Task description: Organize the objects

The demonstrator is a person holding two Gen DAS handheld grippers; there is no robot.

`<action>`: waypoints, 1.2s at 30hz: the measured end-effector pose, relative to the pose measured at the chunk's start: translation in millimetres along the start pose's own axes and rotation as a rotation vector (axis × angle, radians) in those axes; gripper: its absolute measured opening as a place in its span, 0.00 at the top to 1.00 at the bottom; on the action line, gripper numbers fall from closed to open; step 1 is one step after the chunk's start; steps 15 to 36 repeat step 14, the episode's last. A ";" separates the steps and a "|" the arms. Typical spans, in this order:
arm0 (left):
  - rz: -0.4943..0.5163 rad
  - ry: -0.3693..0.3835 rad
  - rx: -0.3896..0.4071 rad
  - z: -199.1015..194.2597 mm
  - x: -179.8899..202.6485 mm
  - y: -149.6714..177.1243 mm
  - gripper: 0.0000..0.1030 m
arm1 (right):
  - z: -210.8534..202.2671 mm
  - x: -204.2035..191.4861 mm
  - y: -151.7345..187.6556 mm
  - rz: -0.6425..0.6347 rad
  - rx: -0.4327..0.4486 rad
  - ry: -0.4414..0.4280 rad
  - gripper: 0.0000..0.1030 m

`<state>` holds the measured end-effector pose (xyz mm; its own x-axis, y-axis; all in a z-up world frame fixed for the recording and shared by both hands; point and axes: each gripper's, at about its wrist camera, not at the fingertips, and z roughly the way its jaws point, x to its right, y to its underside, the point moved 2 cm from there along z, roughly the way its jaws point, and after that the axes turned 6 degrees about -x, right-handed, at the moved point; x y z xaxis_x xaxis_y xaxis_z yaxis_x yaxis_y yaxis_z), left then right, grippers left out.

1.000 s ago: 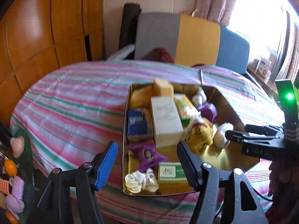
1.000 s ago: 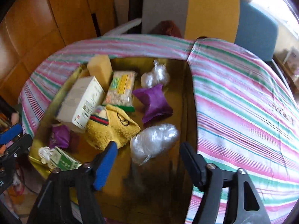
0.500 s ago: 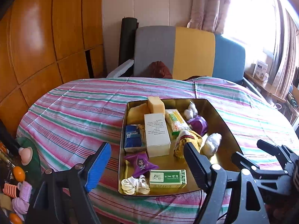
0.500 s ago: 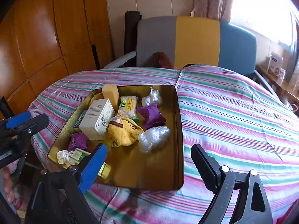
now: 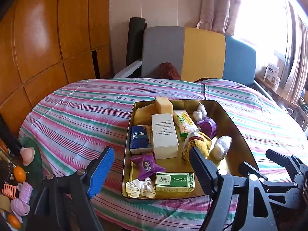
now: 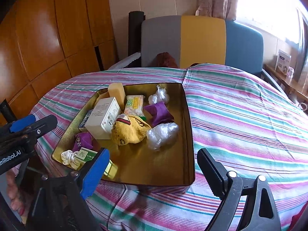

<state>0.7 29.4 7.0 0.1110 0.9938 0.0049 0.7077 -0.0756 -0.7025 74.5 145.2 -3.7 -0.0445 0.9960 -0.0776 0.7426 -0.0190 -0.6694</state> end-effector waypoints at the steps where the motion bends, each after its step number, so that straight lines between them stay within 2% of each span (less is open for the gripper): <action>1: 0.001 -0.003 0.012 -0.4 -0.4 0.8 0.28 | 0.3 -0.4 0.1 0.000 0.000 0.000 0.10; 4: 0.001 -0.011 0.022 0.5 -1.6 1.0 0.34 | 1.4 -1.3 0.6 -0.003 -0.006 0.000 0.10; 7: -0.005 -0.008 0.027 0.1 -4.6 0.7 0.34 | 3.5 -3.0 1.4 -0.004 -0.014 -0.002 0.10; 11: 0.000 -0.012 0.043 -1.9 -5.2 0.4 0.34 | 4.2 -4.2 1.8 -0.006 -0.015 -0.001 0.10; 14: -0.010 -0.008 0.020 0.9 -6.9 0.1 0.34 | 3.2 -3.6 1.9 -0.004 -0.013 0.001 0.10; 36: -0.010 -0.008 0.020 0.9 -6.9 0.1 0.34 | 3.2 -3.6 1.9 -0.004 -0.013 0.001 0.10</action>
